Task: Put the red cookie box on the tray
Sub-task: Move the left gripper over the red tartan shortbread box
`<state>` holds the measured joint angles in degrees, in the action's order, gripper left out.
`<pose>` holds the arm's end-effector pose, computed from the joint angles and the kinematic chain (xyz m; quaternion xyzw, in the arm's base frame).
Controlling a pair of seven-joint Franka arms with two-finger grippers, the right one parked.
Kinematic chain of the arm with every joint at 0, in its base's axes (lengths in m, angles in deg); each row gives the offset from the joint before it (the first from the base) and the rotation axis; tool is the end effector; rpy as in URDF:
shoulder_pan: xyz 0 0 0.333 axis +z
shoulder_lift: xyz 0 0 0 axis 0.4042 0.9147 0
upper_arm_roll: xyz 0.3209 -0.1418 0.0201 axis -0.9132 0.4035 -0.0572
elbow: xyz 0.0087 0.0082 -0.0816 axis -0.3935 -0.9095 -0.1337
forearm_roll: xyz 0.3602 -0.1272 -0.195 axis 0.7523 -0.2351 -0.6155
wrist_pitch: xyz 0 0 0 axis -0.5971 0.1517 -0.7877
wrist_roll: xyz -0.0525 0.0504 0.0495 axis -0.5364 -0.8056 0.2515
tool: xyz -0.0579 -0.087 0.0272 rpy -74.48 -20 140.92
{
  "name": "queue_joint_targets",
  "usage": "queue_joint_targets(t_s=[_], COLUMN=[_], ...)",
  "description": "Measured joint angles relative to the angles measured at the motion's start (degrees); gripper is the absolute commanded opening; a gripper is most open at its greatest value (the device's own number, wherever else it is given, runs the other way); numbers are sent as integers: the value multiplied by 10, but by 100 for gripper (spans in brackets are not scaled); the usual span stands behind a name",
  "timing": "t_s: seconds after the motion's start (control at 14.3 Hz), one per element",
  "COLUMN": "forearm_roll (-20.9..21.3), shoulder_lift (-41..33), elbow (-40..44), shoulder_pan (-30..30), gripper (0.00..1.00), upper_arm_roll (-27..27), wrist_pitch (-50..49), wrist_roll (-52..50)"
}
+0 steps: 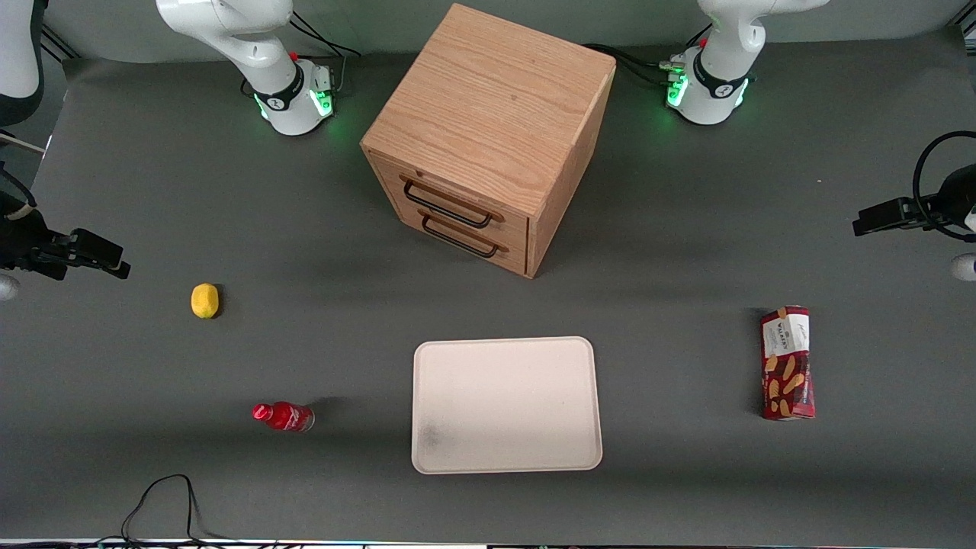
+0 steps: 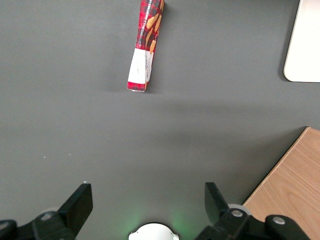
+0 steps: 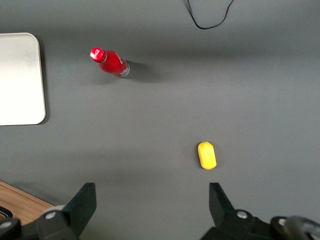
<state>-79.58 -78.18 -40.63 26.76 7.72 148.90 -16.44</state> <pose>0.6224 0.0289 0.6223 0.9951 0.0382 -0.0899 0.0120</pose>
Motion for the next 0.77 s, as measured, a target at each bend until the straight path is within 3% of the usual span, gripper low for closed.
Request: queue_joint_targets(t_s=[0.49, 0.77], forearm_roll=[0, 0], shoulder_lift=[10, 63], elbow=[9, 69], shoulder_pan=[10, 25], gripper=[100, 100], upper_arm_roll=[-2, -3], wrist_pitch=[4, 8], wrist_roll=[18, 56])
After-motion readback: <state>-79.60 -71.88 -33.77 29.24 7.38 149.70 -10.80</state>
